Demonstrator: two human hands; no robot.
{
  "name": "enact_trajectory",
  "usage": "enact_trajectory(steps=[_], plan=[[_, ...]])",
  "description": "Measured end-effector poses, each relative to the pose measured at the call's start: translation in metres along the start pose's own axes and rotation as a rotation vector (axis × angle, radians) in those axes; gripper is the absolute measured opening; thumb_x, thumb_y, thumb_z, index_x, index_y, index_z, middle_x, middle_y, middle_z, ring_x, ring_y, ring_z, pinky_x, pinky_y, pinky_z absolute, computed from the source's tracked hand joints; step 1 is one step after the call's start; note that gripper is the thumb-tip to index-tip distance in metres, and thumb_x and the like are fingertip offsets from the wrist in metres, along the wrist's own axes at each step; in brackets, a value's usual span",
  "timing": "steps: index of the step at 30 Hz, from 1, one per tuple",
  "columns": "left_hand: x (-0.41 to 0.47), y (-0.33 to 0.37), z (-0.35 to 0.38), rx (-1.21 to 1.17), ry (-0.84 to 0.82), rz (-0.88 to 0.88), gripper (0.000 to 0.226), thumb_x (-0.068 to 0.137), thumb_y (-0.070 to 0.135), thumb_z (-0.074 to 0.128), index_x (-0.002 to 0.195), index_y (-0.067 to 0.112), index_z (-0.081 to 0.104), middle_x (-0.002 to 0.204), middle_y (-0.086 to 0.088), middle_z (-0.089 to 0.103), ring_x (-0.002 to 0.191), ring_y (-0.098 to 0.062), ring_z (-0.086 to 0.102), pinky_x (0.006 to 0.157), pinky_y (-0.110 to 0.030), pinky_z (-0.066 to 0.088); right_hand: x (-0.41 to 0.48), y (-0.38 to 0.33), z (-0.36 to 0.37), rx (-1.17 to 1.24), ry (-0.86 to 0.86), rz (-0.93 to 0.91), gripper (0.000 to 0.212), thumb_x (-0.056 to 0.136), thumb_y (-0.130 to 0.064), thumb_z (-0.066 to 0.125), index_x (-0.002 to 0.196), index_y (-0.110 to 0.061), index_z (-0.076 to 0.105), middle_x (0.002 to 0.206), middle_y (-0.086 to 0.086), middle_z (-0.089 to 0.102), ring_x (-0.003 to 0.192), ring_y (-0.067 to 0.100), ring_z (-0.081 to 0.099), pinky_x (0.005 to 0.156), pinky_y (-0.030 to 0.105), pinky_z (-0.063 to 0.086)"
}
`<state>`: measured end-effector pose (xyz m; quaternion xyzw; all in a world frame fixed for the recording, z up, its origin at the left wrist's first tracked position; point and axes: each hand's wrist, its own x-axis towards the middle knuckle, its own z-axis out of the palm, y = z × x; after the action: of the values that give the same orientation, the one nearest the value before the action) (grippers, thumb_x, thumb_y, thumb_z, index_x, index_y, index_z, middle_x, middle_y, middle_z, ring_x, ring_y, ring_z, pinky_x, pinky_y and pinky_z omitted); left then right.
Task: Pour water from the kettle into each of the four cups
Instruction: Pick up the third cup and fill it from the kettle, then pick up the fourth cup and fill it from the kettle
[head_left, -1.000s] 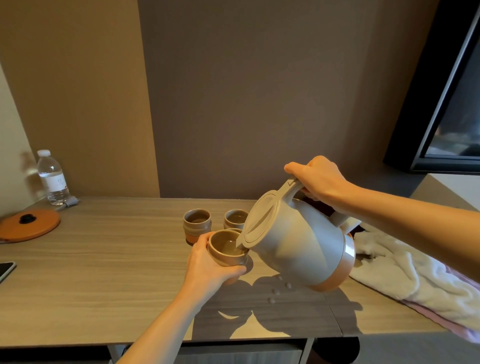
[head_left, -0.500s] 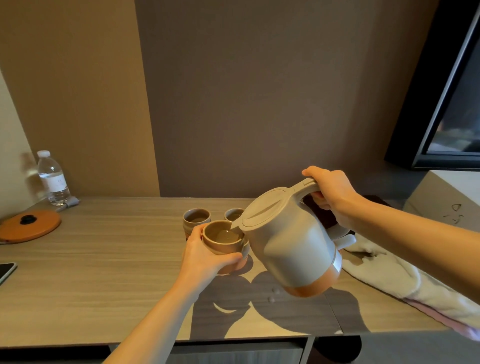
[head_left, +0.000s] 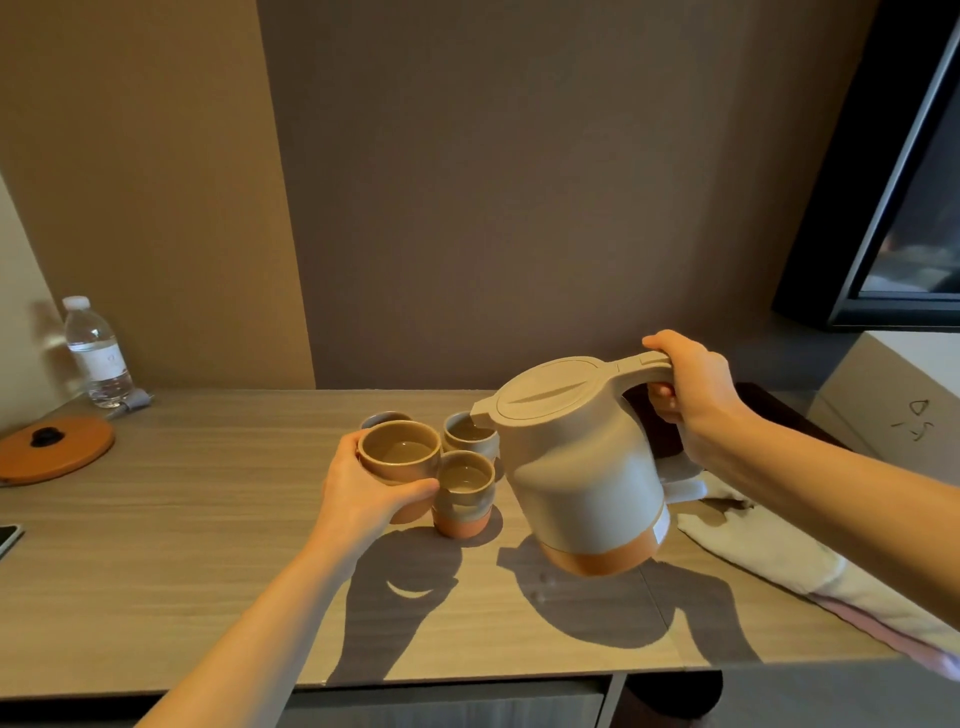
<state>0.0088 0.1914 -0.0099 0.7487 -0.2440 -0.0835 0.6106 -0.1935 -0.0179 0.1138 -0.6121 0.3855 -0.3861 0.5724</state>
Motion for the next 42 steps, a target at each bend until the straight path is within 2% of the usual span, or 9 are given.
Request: enact_trajectory(steps=[3, 7, 13, 19, 25, 30, 37, 42], plan=[[0.009, -0.013, -0.002, 0.052, 0.036, -0.013, 0.092, 0.050, 0.026, 0.095, 0.125, 0.027, 0.043, 0.117, 0.004, 0.055, 0.110, -0.018, 0.052, 0.086, -0.038, 0.051, 0.005, 0.007, -0.001, 0.011, 0.001, 0.008, 0.030, 0.083, -0.038, 0.058, 0.072, -0.010, 0.058, 0.057, 0.003, 0.047, 0.053, 0.014, 0.040, 0.057, 0.028, 0.033], [0.018, -0.033, 0.000, 0.091, 0.083, -0.038, 0.093, 0.048, 0.024, 0.096, 0.126, 0.023, 0.044, 0.116, 0.003, 0.054, 0.109, -0.019, 0.052, 0.086, -0.038, 0.050, 0.011, 0.015, 0.003, 0.009, 0.007, -0.007, 0.031, 0.086, -0.037, 0.058, 0.071, -0.010, 0.059, 0.060, 0.004, 0.050, 0.057, 0.013, 0.041, 0.064, 0.029, 0.036], [0.028, -0.069, 0.003, 0.129, 0.110, -0.100, 0.094, 0.045, 0.028, 0.097, 0.122, 0.025, 0.042, 0.114, 0.002, 0.056, 0.109, -0.022, 0.054, 0.087, -0.042, 0.050, 0.021, 0.022, 0.009, 0.021, -0.002, -0.011, 0.030, 0.087, -0.037, 0.058, 0.088, -0.007, 0.060, 0.070, 0.005, 0.053, 0.062, 0.012, 0.044, 0.062, 0.027, 0.037], [0.035, -0.085, 0.008, 0.108, 0.151, -0.126, 0.095, 0.048, 0.024, 0.096, 0.125, 0.024, 0.040, 0.116, 0.001, 0.055, 0.113, -0.024, 0.053, 0.091, -0.044, 0.050, 0.025, 0.028, 0.018, 0.030, -0.016, -0.016, 0.028, 0.088, -0.034, 0.058, 0.072, -0.011, 0.058, 0.063, 0.003, 0.051, 0.057, 0.011, 0.043, 0.062, 0.025, 0.037], [0.039, -0.088, 0.013, 0.121, 0.186, -0.107, 0.094, 0.047, 0.027, 0.096, 0.123, 0.025, 0.040, 0.120, -0.001, 0.056, 0.114, -0.024, 0.053, 0.092, -0.046, 0.050, 0.028, 0.033, 0.026, 0.017, -0.034, -0.014, 0.029, 0.088, -0.034, 0.057, 0.069, -0.012, 0.058, 0.059, 0.002, 0.050, 0.054, 0.011, 0.043, 0.065, 0.027, 0.039], [0.039, -0.086, 0.016, 0.195, 0.217, -0.093, 0.101, 0.043, 0.035, 0.096, 0.125, 0.024, 0.038, 0.123, -0.004, 0.054, 0.115, -0.026, 0.052, 0.089, -0.043, 0.050, 0.029, 0.034, 0.029, 0.006, -0.036, -0.004, 0.029, 0.088, -0.035, 0.058, 0.071, -0.012, 0.058, 0.060, 0.002, 0.050, 0.056, 0.011, 0.043, 0.067, 0.029, 0.040], [0.028, -0.079, 0.025, 0.284, 0.274, -0.059, 0.101, 0.048, 0.040, 0.094, 0.129, 0.018, 0.037, 0.128, -0.009, 0.052, 0.116, -0.029, 0.052, 0.083, -0.039, 0.050, 0.029, 0.037, 0.029, -0.005, -0.029, -0.001, 0.027, 0.089, -0.035, 0.057, 0.078, -0.010, 0.059, 0.066, 0.004, 0.053, 0.058, 0.011, 0.044, 0.064, 0.025, 0.040], [0.026, -0.080, 0.019, 0.243, 0.195, -0.019, 0.102, 0.049, 0.038, 0.094, 0.130, 0.018, 0.036, 0.127, -0.007, 0.052, 0.118, -0.026, 0.050, 0.087, -0.037, 0.048, 0.029, 0.038, 0.026, 0.003, -0.020, 0.010, 0.028, 0.089, -0.035, 0.057, 0.082, -0.009, 0.062, 0.073, 0.006, 0.058, 0.062, 0.012, 0.047, 0.067, 0.026, 0.042]])
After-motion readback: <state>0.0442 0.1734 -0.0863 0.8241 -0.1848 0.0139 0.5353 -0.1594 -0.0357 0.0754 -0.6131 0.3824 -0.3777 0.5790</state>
